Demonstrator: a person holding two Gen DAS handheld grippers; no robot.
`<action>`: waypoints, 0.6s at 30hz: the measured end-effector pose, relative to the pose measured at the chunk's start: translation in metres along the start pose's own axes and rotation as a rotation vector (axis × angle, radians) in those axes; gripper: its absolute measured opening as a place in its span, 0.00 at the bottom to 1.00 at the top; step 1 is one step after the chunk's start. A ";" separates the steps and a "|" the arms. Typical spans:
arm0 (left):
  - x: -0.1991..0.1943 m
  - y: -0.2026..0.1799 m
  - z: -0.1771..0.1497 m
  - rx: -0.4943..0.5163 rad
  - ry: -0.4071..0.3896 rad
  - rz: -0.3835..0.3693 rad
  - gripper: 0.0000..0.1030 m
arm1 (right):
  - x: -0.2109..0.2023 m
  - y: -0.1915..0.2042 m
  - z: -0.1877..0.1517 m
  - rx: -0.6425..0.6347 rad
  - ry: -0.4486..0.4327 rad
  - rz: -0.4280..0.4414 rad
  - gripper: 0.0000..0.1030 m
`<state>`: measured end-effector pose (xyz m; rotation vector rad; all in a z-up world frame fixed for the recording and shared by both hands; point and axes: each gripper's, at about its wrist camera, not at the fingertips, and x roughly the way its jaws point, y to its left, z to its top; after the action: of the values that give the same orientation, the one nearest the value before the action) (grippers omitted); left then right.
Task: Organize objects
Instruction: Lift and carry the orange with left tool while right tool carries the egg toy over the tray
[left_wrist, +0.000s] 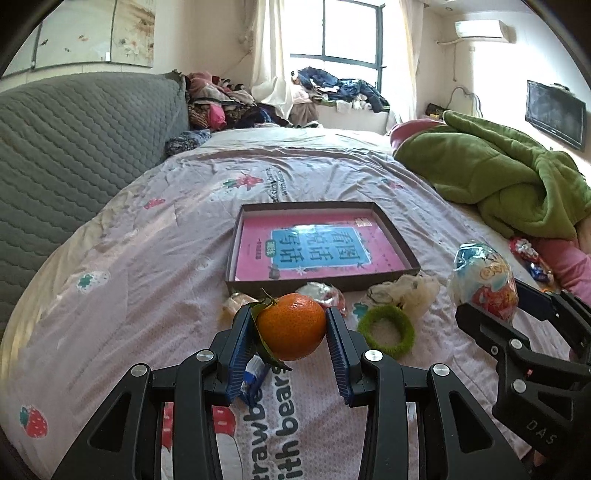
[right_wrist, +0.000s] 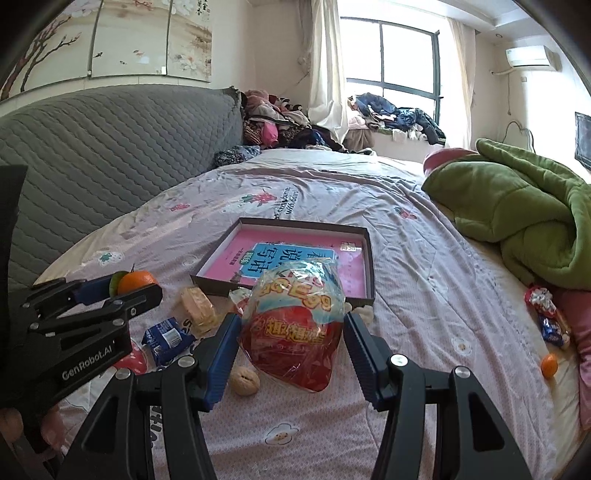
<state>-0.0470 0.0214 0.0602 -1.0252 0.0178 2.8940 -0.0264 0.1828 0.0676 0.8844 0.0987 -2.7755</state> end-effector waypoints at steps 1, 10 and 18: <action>0.001 0.000 0.002 0.000 -0.003 0.002 0.39 | 0.001 0.000 0.002 -0.005 -0.001 0.001 0.55; 0.014 0.005 0.029 -0.008 -0.018 0.032 0.39 | 0.009 -0.013 0.023 -0.030 -0.026 0.016 0.55; 0.041 0.004 0.061 -0.013 -0.022 0.070 0.39 | 0.027 -0.026 0.057 -0.067 -0.068 0.056 0.55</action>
<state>-0.1171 0.0225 0.0822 -1.0153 0.0352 2.9718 -0.0863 0.1955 0.0987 0.7638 0.1524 -2.7296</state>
